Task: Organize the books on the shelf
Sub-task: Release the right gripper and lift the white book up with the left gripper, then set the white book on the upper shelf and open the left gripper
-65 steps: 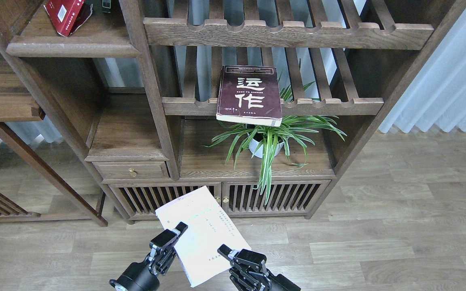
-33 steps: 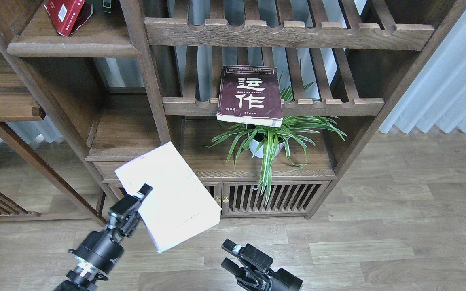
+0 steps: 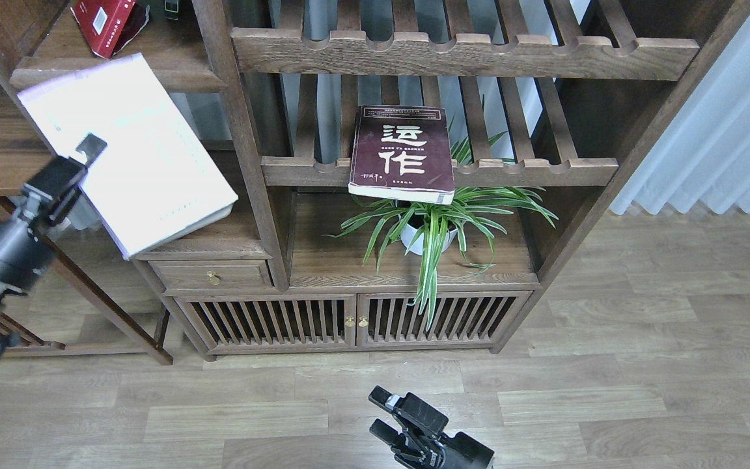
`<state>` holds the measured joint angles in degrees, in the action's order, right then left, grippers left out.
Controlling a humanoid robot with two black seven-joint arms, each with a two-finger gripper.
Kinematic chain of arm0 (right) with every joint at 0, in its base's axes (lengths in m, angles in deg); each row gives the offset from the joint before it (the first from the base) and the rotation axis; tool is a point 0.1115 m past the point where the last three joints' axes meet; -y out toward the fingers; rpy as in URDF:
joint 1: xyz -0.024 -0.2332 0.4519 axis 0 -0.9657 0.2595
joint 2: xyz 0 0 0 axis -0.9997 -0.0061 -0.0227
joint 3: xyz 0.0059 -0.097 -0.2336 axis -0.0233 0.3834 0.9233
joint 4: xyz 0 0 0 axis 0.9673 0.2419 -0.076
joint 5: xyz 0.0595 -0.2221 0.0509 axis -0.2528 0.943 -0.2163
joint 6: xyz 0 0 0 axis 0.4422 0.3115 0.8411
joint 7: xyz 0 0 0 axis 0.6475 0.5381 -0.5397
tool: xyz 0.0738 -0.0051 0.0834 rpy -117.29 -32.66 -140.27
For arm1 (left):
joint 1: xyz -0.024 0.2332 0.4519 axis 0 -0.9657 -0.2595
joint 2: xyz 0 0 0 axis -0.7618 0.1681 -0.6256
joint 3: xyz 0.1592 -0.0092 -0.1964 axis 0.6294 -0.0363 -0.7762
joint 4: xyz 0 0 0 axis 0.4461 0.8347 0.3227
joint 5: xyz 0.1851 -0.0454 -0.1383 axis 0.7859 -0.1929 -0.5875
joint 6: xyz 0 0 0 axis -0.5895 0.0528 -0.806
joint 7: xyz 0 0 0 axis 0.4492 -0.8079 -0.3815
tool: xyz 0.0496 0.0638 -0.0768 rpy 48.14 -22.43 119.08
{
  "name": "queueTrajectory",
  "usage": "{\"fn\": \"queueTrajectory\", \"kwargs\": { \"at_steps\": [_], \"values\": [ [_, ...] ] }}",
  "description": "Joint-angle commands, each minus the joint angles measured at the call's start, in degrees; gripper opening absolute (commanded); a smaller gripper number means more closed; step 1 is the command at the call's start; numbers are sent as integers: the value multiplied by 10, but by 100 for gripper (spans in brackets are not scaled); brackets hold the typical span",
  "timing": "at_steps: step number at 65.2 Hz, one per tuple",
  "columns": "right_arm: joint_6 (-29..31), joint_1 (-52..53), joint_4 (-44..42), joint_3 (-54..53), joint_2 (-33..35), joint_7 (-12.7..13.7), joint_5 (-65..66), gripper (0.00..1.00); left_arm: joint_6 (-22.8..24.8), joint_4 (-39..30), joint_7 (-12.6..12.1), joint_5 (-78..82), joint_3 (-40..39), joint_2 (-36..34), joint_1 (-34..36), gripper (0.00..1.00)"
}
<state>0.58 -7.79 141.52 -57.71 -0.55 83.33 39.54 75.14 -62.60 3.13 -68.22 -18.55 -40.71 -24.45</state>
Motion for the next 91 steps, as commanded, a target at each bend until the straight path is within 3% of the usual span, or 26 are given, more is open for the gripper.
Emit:
{"fn": "queueTrajectory", "kwargs": {
  "at_steps": [1,13,26,46,71,91],
  "values": [
    [0,0,0,-1,-1,0,0,98,0,1,-11,3,-1,-94,48,0],
    [0,6,0,-1,-8,0,0,98,0,15,-71,31,2,-188,142,0],
    [0,14,0,0,-12,0,0,98,0,52,-123,124,10,-211,219,1],
    [0,17,0,-2,-9,0,-2,98,0,111,-123,206,25,-213,300,1],
    [0,29,1,-2,-11,0,-2,98,0,273,-123,207,260,-211,576,2],
    [0,29,4,-10,-11,-3,-3,98,0,351,-123,207,288,-193,592,3]
  ]
}}
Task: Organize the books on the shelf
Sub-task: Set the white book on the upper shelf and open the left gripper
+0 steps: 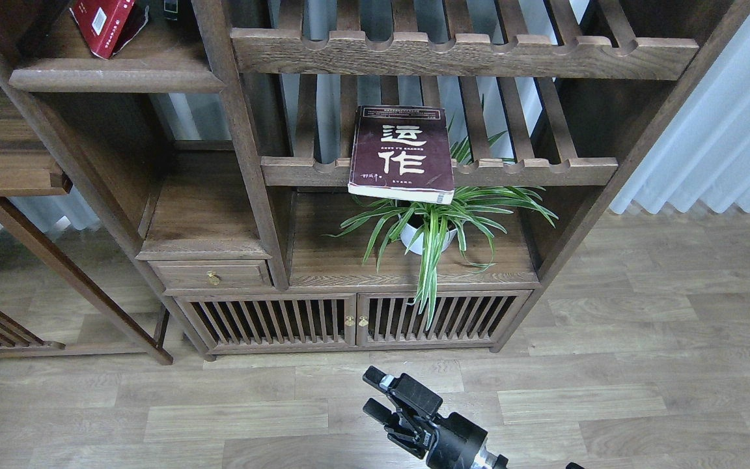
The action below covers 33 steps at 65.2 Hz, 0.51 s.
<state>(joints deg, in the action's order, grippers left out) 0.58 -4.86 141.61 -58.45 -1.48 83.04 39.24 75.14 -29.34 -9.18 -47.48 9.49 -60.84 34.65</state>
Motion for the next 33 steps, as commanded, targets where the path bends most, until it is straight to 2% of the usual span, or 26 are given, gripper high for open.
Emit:
{"fn": "queueTrajectory", "kwargs": {
  "at_steps": [1,12,33],
  "values": [
    [0,0,3,-2,-1,0,0,98,0,19,0,0,9,10,1,3],
    [0,-1,3,-2,0,-1,0,98,0,55,0,1,30,30,25,4],
    [0,4,8,-1,-2,-1,0,98,0,222,0,1,111,116,136,4]
  ]
}}
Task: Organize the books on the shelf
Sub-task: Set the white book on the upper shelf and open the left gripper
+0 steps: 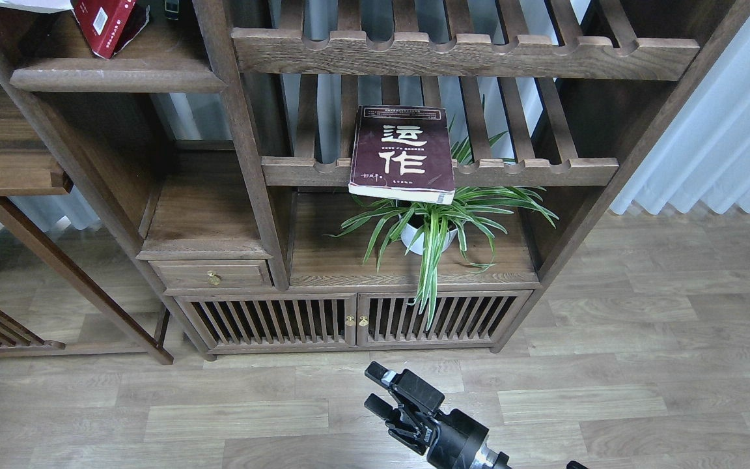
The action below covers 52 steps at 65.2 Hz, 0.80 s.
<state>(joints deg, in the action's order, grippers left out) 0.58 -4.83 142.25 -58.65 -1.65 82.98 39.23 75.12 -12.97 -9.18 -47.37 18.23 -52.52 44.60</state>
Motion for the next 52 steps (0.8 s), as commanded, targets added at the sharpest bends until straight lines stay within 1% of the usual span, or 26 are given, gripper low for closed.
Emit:
{"fn": "queueTrajectory", "kwargs": {
  "at_steps": [1,8,9,17,29,39,44,45,47,48,52],
  "values": [
    [0,3,1,1,-1,0,0,98,0,61,0,0,25,35,37,4],
    [0,4,1,1,-1,0,0,98,0,103,0,0,29,69,53,4],
    [0,4,2,1,-1,0,-1,98,0,123,0,0,34,84,61,4],
    [0,4,1,1,-1,0,-1,98,0,151,0,0,51,100,71,3],
    [0,4,2,1,-1,0,-1,98,0,166,0,1,65,113,72,3],
    [0,4,2,1,-1,0,-1,98,0,168,0,1,83,115,73,6],
    [0,4,2,1,-1,0,-1,98,0,168,0,1,92,115,73,10],
    [0,4,2,1,-1,0,-1,98,0,168,0,1,96,116,74,16],
    [0,4,2,1,-1,0,-1,98,0,168,0,2,98,116,74,21],
    [0,5,2,1,-1,0,-1,98,0,168,0,3,99,116,74,25],
    [0,4,2,1,-1,0,-1,98,0,166,0,4,100,117,74,32]
  ]
}}
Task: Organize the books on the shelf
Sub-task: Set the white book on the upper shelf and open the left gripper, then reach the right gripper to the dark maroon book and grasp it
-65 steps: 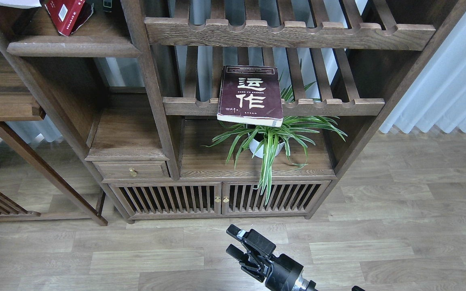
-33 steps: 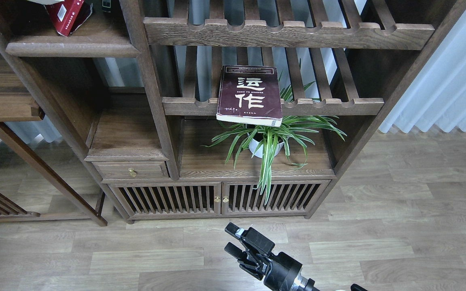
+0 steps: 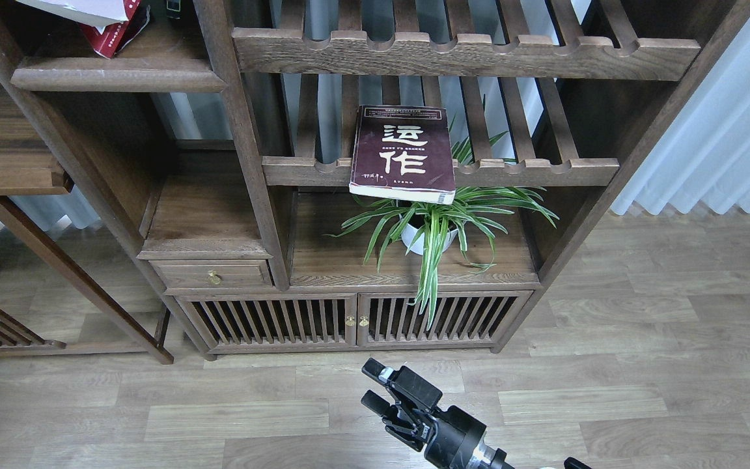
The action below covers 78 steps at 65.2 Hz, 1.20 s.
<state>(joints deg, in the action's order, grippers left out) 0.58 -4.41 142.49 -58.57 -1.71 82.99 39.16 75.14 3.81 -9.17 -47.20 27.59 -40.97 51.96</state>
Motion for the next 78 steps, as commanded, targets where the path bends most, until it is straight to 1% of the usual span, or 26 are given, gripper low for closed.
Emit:
{"fn": "queueTrajectory", "kwargs": {
  "at_steps": [1,2,5,6,7,12,15,30,36,40,45,48,50,51,54,55,56,58,59,65,66,67,70,73,75,78],
  "values": [
    [0,0,1,0,0,0,0,98,0,-2,0,2,6,1,0,34],
    [0,0,1,0,0,0,0,98,0,-3,0,3,7,2,1,37],
    [0,0,1,0,0,0,0,98,0,-3,0,4,7,6,1,41],
    [0,0,1,0,1,0,0,98,0,-3,0,9,9,6,1,46],
    [0,-1,1,0,1,-1,0,98,0,-3,0,11,9,6,1,48],
    [0,-2,2,0,1,-1,-1,98,0,-4,0,17,9,7,2,53],
    [0,-3,4,-1,1,-1,0,98,0,-9,0,18,9,8,3,59],
    [0,-6,5,-1,3,-1,-1,98,0,-33,0,17,10,16,4,68],
    [0,-5,5,-1,3,-1,0,98,0,-67,0,17,7,6,-4,69],
    [0,-5,5,-3,2,-1,0,98,0,-97,0,15,0,-7,-22,71],
    [0,-5,5,-13,0,-4,0,98,0,-148,0,10,-9,-36,-42,73],
    [0,-4,5,-24,-1,-9,0,98,0,-188,0,4,-19,-57,-62,77],
    [0,-2,5,-33,-3,-15,-1,98,0,-223,0,-8,-33,-77,-88,80],
    [0,-2,5,-34,-3,-16,0,98,0,-231,0,-11,-35,-81,-95,80],
    [0,0,5,-47,-10,-22,-1,98,0,-297,0,-40,-63,-115,-150,81],
    [0,0,5,-49,-12,-23,-1,98,0,-308,0,-45,-68,-122,-161,81],
    [0,2,5,-61,-20,-24,-1,98,0,-369,0,-74,-98,-150,-220,83],
    [0,4,5,-65,-24,-24,-1,98,0,-389,0,-82,-109,-159,-242,83],
    [0,7,5,-68,-27,-24,-1,98,0,-410,0,-92,-121,-166,-265,84],
    [0,18,4,-70,-44,-24,0,98,0,-481,0,-109,-176,-186,-356,87],
    [0,20,4,-70,-45,-24,0,98,0,-486,0,-110,-181,-187,-363,88],
    [0,24,4,-70,-50,-24,0,98,0,-503,0,-112,-199,-189,-390,88],
    [0,29,4,-70,-56,-24,0,98,0,-522,0,-113,-221,-188,-423,89],
    [0,38,3,-70,-58,-24,1,98,0,-545,0,-113,-251,-186,-472,90],
    [0,41,1,-69,-58,-24,1,98,0,-552,0,-114,-261,-185,-491,91],
    [0,52,-4,-70,-58,-24,1,98,0,-568,0,-114,-280,-183,-538,92]
  ]
}}
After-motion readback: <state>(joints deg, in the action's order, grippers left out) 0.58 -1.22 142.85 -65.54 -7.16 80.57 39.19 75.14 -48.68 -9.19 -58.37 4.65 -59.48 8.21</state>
